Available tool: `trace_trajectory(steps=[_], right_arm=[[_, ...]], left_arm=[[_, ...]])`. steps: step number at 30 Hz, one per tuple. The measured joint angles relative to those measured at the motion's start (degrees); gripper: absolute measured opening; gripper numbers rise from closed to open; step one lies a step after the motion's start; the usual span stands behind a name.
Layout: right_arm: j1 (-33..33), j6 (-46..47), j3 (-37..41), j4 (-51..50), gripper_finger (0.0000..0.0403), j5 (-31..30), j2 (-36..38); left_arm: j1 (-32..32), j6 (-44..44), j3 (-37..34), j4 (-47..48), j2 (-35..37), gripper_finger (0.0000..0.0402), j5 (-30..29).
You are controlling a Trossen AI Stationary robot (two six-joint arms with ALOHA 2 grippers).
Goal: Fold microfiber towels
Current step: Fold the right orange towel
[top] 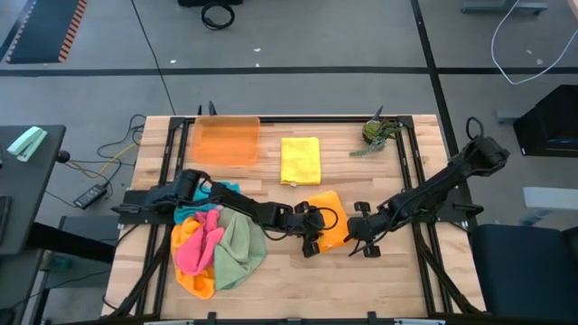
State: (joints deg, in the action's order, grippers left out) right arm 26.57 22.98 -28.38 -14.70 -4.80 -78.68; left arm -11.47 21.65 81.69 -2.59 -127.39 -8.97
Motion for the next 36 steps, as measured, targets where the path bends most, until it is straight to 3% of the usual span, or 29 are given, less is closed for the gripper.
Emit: trace_trajectory(steps=[9,14,19,24,30,36], right_arm=[[-0.2,-2.6,0.1,-0.5,0.0001,-0.1,10.2],[-0.9,-3.9,0.0,1.4,0.0001,-7.7,13.6],[-4.7,-6.5,0.0,6.8,0.0001,-7.9,9.6],[-7.4,-7.7,0.0,10.9,0.0001,-4.5,3.0],[-6.5,-7.9,0.0,15.0,0.0001,-1.8,-4.5],[-4.2,-7.9,-0.3,17.9,0.0001,-2.5,-8.5]], left_arm=[[0.8,-6.6,-0.1,0.4,4.6,0.0083,-0.1],[2.8,-8.3,0.0,2.7,6.4,0.0069,-2.7],[6.1,-4.1,0.0,7.3,5.7,0.0049,-3.0],[7.6,0.3,0.0,11.0,4.7,0.0025,-0.5],[5.4,3.3,0.0,14.2,4.1,0.0007,2.8],[1.9,8.6,0.2,13.3,2.4,0.0016,4.0]])
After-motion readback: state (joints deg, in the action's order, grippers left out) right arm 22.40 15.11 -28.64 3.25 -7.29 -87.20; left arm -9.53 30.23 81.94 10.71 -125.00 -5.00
